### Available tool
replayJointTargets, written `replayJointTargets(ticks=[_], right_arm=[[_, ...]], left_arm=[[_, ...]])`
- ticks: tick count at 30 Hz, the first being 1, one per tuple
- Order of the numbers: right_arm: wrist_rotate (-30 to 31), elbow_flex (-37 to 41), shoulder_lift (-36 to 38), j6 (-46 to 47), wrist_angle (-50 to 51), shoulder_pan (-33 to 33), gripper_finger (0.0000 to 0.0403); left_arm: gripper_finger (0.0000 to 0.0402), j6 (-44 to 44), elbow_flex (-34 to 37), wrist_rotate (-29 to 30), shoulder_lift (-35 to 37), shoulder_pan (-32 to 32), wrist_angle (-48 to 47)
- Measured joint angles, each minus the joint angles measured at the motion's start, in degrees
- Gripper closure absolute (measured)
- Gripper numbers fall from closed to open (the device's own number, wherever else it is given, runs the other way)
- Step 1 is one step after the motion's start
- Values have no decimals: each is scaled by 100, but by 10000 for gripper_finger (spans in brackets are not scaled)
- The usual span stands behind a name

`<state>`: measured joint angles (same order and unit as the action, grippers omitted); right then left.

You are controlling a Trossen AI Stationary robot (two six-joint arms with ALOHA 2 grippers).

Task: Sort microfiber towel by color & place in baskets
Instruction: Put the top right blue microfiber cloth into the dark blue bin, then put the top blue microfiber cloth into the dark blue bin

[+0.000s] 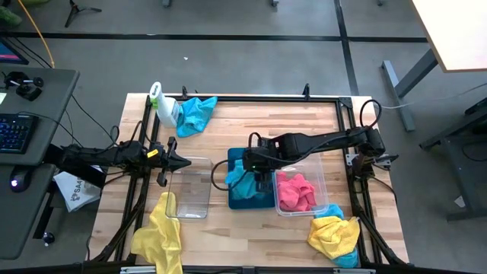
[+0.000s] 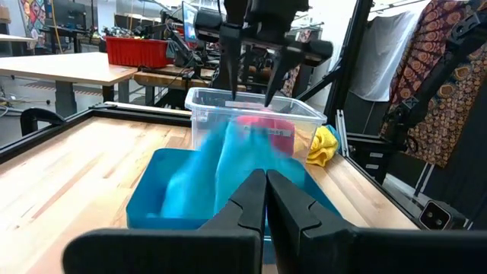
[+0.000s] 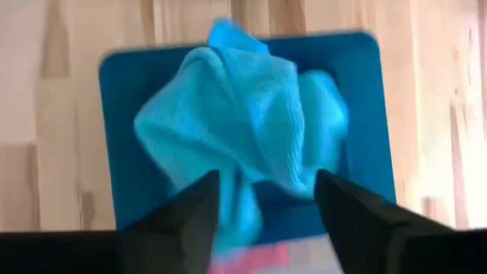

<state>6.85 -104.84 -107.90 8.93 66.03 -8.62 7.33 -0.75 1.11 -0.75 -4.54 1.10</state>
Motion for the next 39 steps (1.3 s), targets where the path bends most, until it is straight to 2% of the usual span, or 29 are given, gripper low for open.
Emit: replayJointTargets(ticks=[4,7,15,20,24,29,34,39], right_arm=[[-127,0,0,-39,160,0,119],[-133,-115,0,-30,229,0,88],[258,-503,13,351,-236,282,73],[131,-503,-268,1380,-1283,986,73],[-381,-503,-769,2124,-2536,1571,73],[-1019,-503,-1564,3787,-4121,2222,73],[-1584,-501,-2349,5217,-5290,2650,73],[-1557,-496,-2961,6208,-6080,2831,73]], left_arm=[[401,0,0,-1,2,0,0],[401,0,0,1,0,0,-2],[401,0,0,-1,0,0,0],[401,0,0,2,0,0,-1],[401,0,0,-1,1,0,0],[401,0,0,0,0,0,-1],[401,0,0,1,1,0,-2],[401,0,0,-1,2,0,-2]])
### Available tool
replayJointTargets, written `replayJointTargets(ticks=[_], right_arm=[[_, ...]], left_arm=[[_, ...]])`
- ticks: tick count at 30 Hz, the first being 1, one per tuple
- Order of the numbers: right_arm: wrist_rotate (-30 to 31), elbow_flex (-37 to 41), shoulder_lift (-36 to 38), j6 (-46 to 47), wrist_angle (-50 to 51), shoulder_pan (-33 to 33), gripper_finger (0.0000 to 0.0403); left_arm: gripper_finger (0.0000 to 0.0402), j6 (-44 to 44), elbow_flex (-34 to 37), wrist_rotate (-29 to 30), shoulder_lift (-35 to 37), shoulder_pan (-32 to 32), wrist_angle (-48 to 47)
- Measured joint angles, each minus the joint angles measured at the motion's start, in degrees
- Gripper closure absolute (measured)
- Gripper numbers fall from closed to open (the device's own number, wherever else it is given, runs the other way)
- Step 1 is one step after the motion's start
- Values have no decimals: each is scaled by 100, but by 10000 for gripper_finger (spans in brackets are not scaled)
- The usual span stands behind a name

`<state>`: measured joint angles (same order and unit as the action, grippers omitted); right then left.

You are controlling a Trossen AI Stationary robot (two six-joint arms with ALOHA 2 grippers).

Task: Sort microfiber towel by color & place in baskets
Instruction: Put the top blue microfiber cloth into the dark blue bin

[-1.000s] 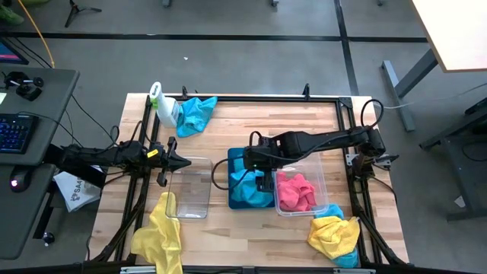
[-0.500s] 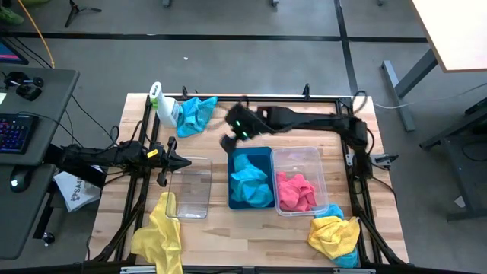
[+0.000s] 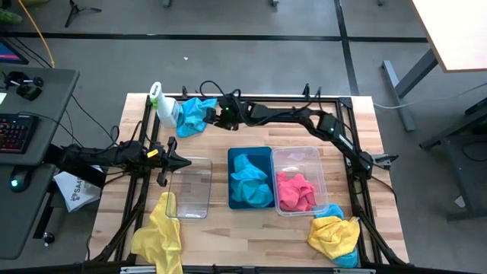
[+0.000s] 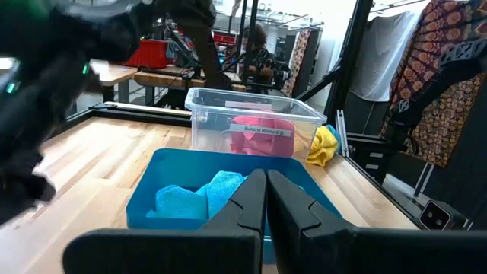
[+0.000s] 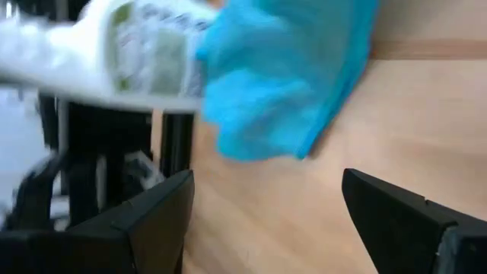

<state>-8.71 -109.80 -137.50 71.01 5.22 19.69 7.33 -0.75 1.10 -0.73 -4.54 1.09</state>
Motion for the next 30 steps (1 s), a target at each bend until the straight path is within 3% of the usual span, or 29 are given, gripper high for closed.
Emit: replayJointTargets(ticks=[5,8,10,14,17,19,21,25,30], right_arm=[[473,-6,-319,903,-467,141,73],[670,-136,-368,984,-398,132,73],[502,-161,-355,655,-375,76,73],[-387,-148,-222,-246,-366,-10,73],[-824,-148,281,-1120,-31,-103,73],[-742,-164,744,-1896,525,-202,73],[-342,-164,1199,-2868,1382,-364,75],[1083,-164,2027,-4245,3376,-773,111],[2259,300,2802,-4105,5396,-1384,202]], left_arm=[[401,0,0,0,-2,0,1],[401,0,0,0,-2,0,2],[401,-1,0,0,-1,0,1],[401,0,0,2,-1,0,2],[401,0,0,2,-1,0,1],[401,0,0,1,-1,0,-1],[401,0,0,2,-1,0,-1],[401,0,0,0,-1,0,1],[401,-1,0,0,-1,0,2]])
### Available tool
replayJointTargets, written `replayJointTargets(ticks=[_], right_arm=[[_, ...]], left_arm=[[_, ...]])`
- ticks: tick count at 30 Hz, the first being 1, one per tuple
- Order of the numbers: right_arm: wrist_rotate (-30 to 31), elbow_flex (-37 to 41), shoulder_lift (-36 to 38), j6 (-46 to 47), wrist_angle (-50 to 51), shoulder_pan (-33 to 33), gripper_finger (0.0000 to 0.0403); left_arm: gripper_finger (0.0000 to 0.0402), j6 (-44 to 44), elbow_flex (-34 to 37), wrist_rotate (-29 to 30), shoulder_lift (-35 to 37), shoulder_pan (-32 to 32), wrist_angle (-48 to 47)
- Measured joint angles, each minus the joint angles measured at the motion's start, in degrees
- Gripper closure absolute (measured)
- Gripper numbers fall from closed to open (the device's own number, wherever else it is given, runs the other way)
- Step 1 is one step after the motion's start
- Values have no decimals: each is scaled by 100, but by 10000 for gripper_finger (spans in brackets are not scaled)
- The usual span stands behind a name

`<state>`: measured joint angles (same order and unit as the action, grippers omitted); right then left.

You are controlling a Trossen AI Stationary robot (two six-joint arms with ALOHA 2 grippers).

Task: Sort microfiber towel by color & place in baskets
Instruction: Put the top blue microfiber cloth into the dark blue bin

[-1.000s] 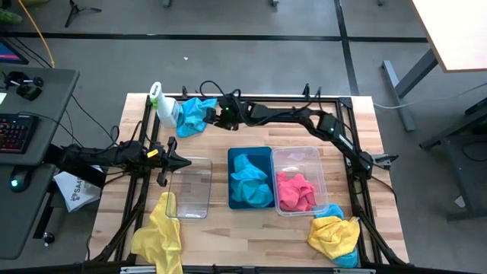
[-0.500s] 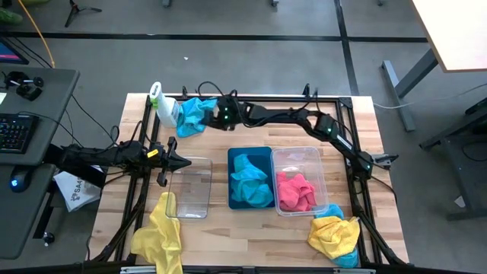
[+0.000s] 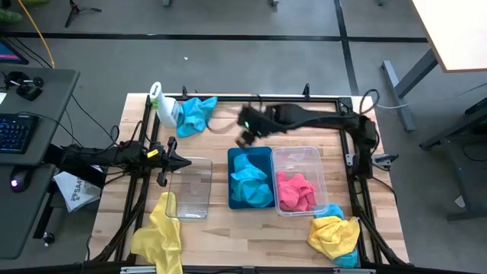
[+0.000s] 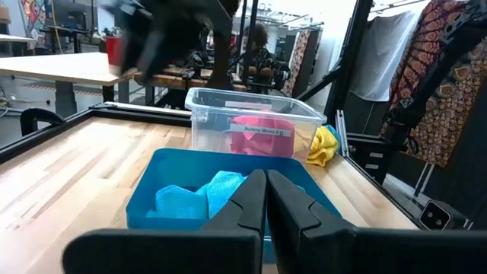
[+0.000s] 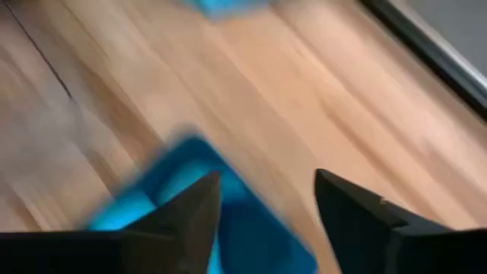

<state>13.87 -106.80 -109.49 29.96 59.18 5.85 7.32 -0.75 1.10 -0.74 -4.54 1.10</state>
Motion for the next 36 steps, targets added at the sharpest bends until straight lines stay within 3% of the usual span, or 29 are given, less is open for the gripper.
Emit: replayJointTargets(ticks=[4,8,14,17,21,24,26,32,36], right_arm=[[293,1192,916,995,597,-633,270],[551,2531,2102,2450,536,-1162,302],[1151,3885,3653,4403,300,-1746,302],[1498,4326,4134,4648,-20,-1886,298],[1602,4632,4493,4450,-187,-1724,290],[1550,4690,4598,4051,-157,-1461,278],[1413,4689,4653,3664,-162,-1276,267],[1156,4690,4754,2332,-153,-970,223],[1099,4691,4765,1772,-140,-893,198]], left_arm=[[401,37,0,0,1,0,82],[401,127,0,309,-1,2,816],[401,866,-93,2082,-121,4,2990],[401,1245,-486,2082,-718,2,2565],[401,1797,-1365,1929,-2475,37,2042],[393,1811,-2418,1864,-3887,327,1162],[376,1722,-3333,1665,-4673,668,-24],[293,1200,-6034,1457,-6683,1796,-3856],[235,1051,-7215,1460,-7684,2402,-5330]])
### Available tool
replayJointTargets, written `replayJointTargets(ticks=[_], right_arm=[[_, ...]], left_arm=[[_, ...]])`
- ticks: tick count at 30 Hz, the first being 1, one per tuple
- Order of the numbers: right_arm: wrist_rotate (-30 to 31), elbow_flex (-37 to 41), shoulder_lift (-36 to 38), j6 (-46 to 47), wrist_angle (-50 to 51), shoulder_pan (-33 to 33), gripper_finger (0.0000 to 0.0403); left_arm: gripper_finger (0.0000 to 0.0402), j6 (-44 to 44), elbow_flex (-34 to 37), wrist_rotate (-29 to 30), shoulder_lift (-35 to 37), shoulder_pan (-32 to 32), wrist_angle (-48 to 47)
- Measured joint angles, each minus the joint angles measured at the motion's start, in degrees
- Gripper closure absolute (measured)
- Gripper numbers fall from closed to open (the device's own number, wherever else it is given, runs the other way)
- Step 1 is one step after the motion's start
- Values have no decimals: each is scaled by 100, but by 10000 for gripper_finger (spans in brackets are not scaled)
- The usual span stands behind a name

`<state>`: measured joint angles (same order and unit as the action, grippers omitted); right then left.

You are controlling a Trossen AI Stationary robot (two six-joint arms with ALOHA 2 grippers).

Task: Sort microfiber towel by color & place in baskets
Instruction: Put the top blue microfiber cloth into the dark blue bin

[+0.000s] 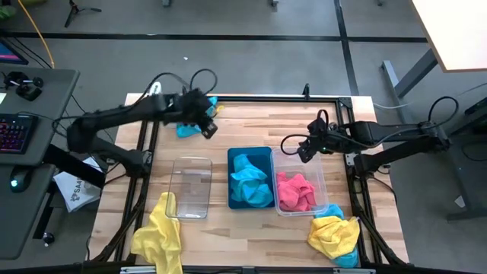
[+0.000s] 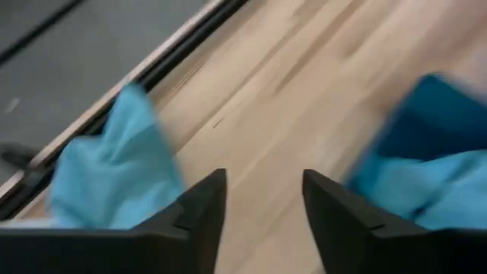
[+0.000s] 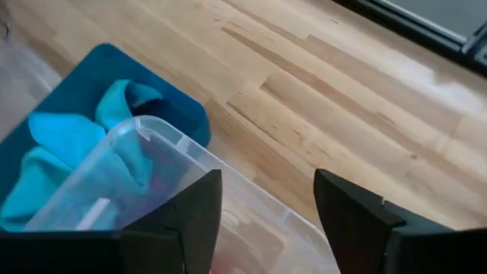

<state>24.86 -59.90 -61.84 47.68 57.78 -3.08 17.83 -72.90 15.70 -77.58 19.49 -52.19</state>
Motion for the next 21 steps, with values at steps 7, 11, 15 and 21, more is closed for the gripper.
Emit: replayJointTargets(ticks=[7,11,15,21], right_arm=[[-127,-1,0,-117,2,21,181],[-53,0,0,245,-51,21,180],[89,0,0,536,-208,21,180],[234,0,-1,1045,-477,21,180]], left_arm=[[187,-557,-722,-378,-1382,1017,-1328],[187,-813,-730,-446,-1937,1456,-1448],[187,-1134,-734,-461,-2355,1857,-1442],[188,-1679,-734,-382,-2832,2313,-1396]])
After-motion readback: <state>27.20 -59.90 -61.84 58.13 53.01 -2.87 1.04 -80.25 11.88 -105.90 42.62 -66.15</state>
